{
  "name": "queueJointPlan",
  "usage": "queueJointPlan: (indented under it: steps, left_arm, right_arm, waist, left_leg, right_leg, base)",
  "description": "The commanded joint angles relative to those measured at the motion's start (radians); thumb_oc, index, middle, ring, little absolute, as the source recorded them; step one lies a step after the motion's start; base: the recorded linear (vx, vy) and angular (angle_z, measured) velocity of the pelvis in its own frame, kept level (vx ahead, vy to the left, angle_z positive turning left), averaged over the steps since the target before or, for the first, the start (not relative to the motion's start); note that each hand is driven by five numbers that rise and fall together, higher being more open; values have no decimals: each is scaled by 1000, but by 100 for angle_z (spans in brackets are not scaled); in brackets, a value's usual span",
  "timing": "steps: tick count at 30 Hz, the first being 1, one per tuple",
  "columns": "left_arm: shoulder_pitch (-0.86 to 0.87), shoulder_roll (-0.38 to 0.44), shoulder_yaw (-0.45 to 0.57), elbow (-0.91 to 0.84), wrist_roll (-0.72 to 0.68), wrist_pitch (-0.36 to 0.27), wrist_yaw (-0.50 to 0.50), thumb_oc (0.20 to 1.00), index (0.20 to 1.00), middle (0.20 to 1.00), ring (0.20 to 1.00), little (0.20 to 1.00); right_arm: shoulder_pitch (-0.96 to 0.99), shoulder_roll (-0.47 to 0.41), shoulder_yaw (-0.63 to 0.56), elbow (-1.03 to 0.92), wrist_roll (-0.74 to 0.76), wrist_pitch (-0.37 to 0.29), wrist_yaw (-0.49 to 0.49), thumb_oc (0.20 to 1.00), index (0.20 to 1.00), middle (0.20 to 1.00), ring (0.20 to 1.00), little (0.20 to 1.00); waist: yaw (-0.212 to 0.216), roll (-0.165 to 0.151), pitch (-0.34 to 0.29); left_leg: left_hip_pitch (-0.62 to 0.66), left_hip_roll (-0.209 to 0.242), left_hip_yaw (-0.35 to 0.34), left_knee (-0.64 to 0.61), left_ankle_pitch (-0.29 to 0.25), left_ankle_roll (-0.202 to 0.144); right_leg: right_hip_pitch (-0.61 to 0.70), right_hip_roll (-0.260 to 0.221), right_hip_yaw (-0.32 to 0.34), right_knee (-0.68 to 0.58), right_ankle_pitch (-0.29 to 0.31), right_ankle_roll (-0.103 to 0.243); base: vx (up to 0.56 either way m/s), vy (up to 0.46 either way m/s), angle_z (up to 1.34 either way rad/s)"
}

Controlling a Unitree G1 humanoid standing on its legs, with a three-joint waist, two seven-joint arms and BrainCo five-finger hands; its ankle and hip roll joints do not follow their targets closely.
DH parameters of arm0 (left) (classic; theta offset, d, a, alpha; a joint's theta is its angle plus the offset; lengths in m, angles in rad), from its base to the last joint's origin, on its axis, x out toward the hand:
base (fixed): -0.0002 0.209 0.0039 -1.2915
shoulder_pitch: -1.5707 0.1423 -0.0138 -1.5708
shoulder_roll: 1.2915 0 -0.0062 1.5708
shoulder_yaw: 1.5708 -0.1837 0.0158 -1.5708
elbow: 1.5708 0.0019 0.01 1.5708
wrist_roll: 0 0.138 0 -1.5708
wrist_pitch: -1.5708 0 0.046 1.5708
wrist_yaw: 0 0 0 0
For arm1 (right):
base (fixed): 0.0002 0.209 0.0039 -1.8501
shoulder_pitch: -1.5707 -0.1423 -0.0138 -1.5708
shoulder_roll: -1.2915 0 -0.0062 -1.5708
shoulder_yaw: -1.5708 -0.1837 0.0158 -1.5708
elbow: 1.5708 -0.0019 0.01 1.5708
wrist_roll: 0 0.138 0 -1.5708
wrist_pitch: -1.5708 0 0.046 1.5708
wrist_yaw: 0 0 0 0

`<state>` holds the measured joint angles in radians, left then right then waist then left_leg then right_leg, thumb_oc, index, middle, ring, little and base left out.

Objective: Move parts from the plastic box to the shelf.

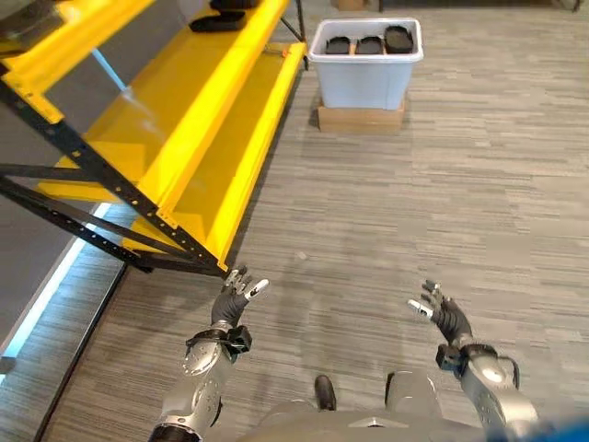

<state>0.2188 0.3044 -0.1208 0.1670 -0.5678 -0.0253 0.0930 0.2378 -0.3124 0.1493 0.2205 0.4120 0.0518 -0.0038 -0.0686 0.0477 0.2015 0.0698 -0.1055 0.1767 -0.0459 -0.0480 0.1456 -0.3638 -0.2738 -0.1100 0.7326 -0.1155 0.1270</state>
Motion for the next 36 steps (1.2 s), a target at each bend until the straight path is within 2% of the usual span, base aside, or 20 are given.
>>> queueJointPlan:
  steps: [1,3,4,5,8,13,17,19,20,22,23,24,25,26,28,29,30,31,34,36]
  left_arm:
    - [-3,27,51,-66,24,-46,-4,1000,1000,1000,1000,1000]
    - [-14,31,54,-63,32,-42,-20,1000,1000,1000,1000,1000]
    - [-13,31,53,-63,32,-42,-20,1000,1000,1000,1000,1000]
    - [-13,30,47,-55,38,-36,-24,1000,1000,1000,1000,1000]
    - [-15,27,40,-51,40,-36,-29,1000,1000,1000,1000,1000]
    - [-35,12,7,-43,32,-40,-46,1000,1000,1000,1000,1000]
    - [-43,6,1,-43,5,-42,-39,1000,1000,1000,1000,1000]
    - [-38,9,-1,-50,-9,-44,-35,1000,1000,1000,1000,1000]
    - [-23,13,5,-57,-12,-41,-36,1000,1000,1000,1000,1000]
    - [-16,15,7,-64,-15,-38,-35,1000,1000,1000,1000,1000]
    - [-6,14,9,-68,-17,-35,-32,1000,1000,1000,1000,1000]
    - [-7,14,4,-65,-15,-32,-33,1000,1000,1000,1000,1000]
    - [-7,14,4,-65,-15,-32,-33,1000,1000,1000,1000,1000]
    - [0,14,5,-67,-16,-28,-30,1000,1000,1000,1000,1000]
    - [9,16,5,-69,-16,-29,-34,1000,1000,1000,1000,1000]
    - [22,16,9,-65,-2,-33,-37,1000,1000,1000,1000,1000]
    - [22,16,9,-65,-2,-33,-37,1000,1000,1000,1000,1000]
    - [30,15,17,-65,15,-34,-43,1000,1000,1000,1000,1000]
    - [21,15,20,-58,27,-37,-44,1000,1000,1000,1000,1000]
    - [32,7,27,-60,16,-37,-48,1000,1000,1000,1000,1000]
  right_arm:
    - [-39,36,-15,-22,56,-50,6,1000,1000,1000,1000,1000]
    - [-35,30,-14,-25,64,-49,14,1000,1000,1000,1000,1000]
    - [-34,30,-14,-25,63,-49,14,1000,1000,1000,1000,1000]
    - [-39,26,-12,-28,56,-46,12,1000,1000,1000,1000,1000]
    - [-34,20,-14,-37,29,-39,9,1000,1000,1000,1000,1000]
    - [-11,-4,-32,-41,39,-46,18,1000,1000,1000,1000,1000]
    - [-9,-21,-50,-37,60,-53,8,1000,1000,1000,1000,1000]
    - [-4,-31,-54,-37,73,-56,5,1000,1000,1000,1000,1000]
    - [5,-37,-58,-36,82,-55,10,1000,1000,1000,1000,1000]
    - [8,-43,-59,-35,82,-55,8,1000,1000,1000,1000,1000]
    - [15,-48,-62,-41,81,-52,3,1000,1000,1000,1000,1000]
    - [13,-46,-62,-34,77,-51,-7,1000,1000,1000,1000,1000]
    - [13,-46,-63,-34,77,-51,-7,1000,1000,1000,1000,1000]
    - [9,-41,-64,-33,78,-52,-15,1000,1000,1000,1000,1000]
    - [13,-41,-65,-35,76,-51,-13,1000,1000,1000,1000,1000]
    - [20,-39,-59,-31,52,-54,-8,1000,1000,1000,1000,1000]
    - [20,-39,-59,-31,52,-54,-8,1000,1000,1000,1000,1000]
    - [15,-40,-48,-16,29,-56,-7,1000,1000,1000,1000,1000]
    - [5,-43,-41,-1,13,-54,-1,1000,1000,1000,1000,1000]
    - [14,-25,-33,-14,4,-50,17,1000,1000,1000,1000,1000]
  waist:
    - [-21,3,21]
    - [-32,-7,8]
    - [-32,4,9]
    - [-46,-14,1]
    - [-52,-21,-8]
    - [-77,-20,-66]
    - [-82,-7,-71]
    - [-71,-21,-61]
    - [-52,-46,-44]
    - [-34,-61,-25]
    - [-16,-74,-4]
    - [-4,-88,4]
    - [-3,-86,5]
    - [13,-100,14]
    - [17,-103,15]
    - [33,-92,6]
    - [33,-94,8]
    - [53,-77,3]
    - [60,-64,-9]
    - [61,-60,-47]
  left_leg:
    - [72,48,-97,-34,-56,-46]
    - [105,36,-117,-41,-87,-64]
    - [117,47,-124,-41,-103,-66]
    - [127,46,-124,-41,-104,-82]
    - [163,56,-133,-41,-126,-99]
    - [196,128,-145,34,-159,-135]
    - [139,177,-132,214,-33,-198]
    - [66,179,-145,383,61,-215]
    - [-19,186,-153,610,164,-230]
    - [-68,181,-159,705,186,-231]
    - [-131,185,-135,737,146,-206]
    - [-210,166,-120,711,93,-186]
    - [-211,168,-120,714,90,-185]
    - [-307,161,-104,584,32,-163]
    - [-299,166,-95,515,28,-161]
    - [-314,157,-105,256,93,-171]
    - [-307,155,-104,248,97,-171]
    - [-306,135,-154,51,169,-185]
    - [-302,129,-161,11,209,-196]
    - [-252,121,-168,-2,208,-172]
  right_leg:
    - [25,151,-53,-281,163,10]
    - [47,158,-115,-582,189,11]
    - [57,170,-112,-578,170,19]
    - [34,190,-88,-693,220,26]
    - [38,200,-89,-710,229,32]
    - [98,245,-99,-659,183,-27]
    - [153,277,-118,-644,115,-75]
    - [197,298,-106,-655,89,-106]
    - [249,310,-90,-668,63,-139]
    - [275,310,-82,-676,54,-151]
    - [316,306,-72,-681,35,-160]
    - [342,294,-65,-695,31,-154]
    - [342,296,-65,-695,30,-153]
    - [381,279,-50,-706,22,-134]
    - [398,274,-44,-710,16,-129]
    - [435,283,-33,-727,3,-116]
    - [438,281,-32,-728,3,-116]
    - [493,304,-4,-746,-18,-110]
    - [526,314,22,-752,-33,-106]
    - [557,303,40,-734,-68,-96]
  base:
    - [239,-26,-29]
    - [285,-79,7]
    - [310,-115,52]
    - [346,-126,42]
    - [323,-143,18]
    - [427,-219,51]
    - [325,-203,15]
    - [305,-256,-11]
    - [241,-239,-29]
    - [220,-209,-21]
    - [282,-198,-22]
    - [220,-120,-26]
    - [244,-18,-22]
    - [176,12,-18]
    - [289,62,-21]
    - [322,91,-22]
    - [496,131,-21]
    - [254,61,-13]
    - [380,112,-37]
    - [462,191,-59]
